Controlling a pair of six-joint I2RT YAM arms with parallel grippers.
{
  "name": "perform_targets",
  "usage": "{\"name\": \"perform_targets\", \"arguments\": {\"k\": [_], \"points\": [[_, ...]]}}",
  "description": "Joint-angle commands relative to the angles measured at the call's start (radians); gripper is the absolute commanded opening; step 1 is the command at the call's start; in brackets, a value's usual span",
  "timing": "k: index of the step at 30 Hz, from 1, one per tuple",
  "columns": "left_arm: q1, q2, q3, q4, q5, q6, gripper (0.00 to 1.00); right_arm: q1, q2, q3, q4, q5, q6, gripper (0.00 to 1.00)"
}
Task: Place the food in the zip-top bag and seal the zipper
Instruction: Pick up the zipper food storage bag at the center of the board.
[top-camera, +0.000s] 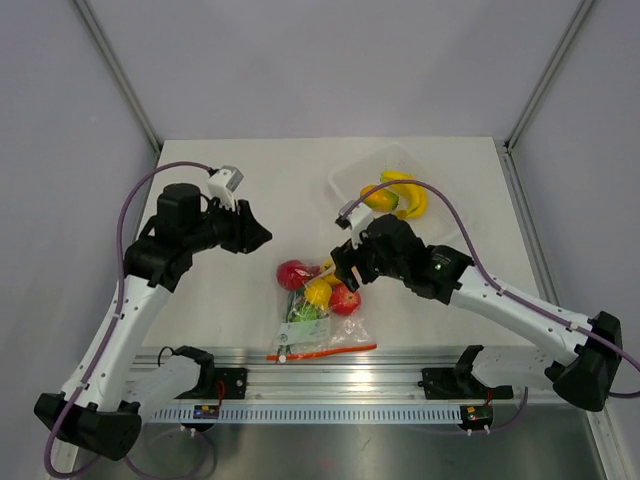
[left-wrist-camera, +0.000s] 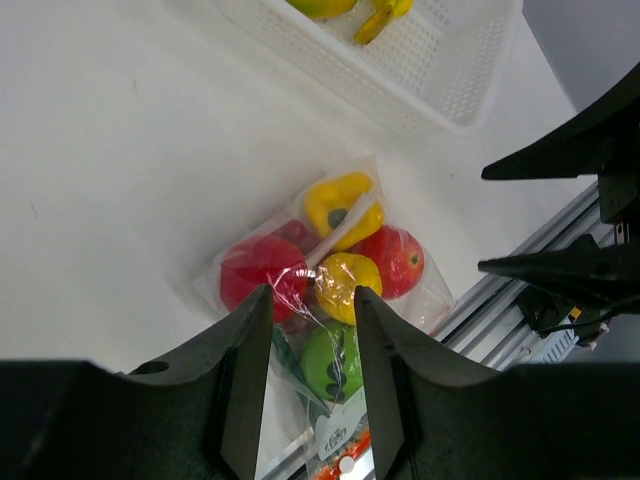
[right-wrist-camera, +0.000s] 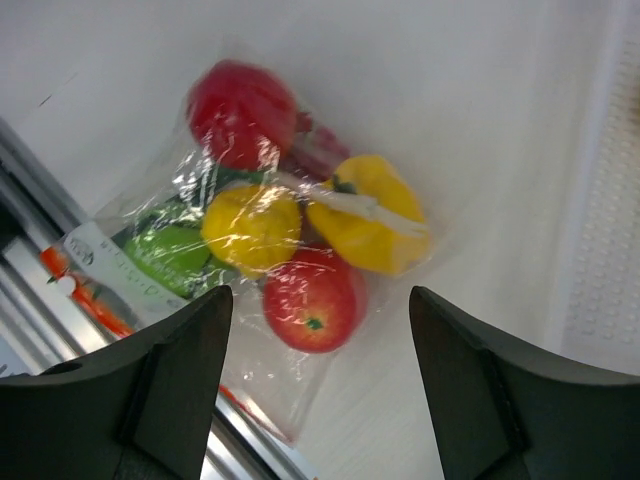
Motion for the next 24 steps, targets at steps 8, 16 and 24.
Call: {"name": "perform_targets", "arguments": {"k": [8,16,24], "points": [[-0.221,-0.113,-0.197,-0.04,-0.24,-0.215,0.34,0.179,0.032,-0.162,0.037,0.146,0.152,0.79],[-0.298,-0.358,-0.421,-0.037,-0.38,-0.467,0.38,0.181,-0.051,-0.309,0.055,0.141,0.287,0.85],[-0.298,-0.36,-0.432,-0.017,-0.363,-0.466,0.39,0.181,0.024,-0.38,0.166,-0.023,0.371,0.8]]}}
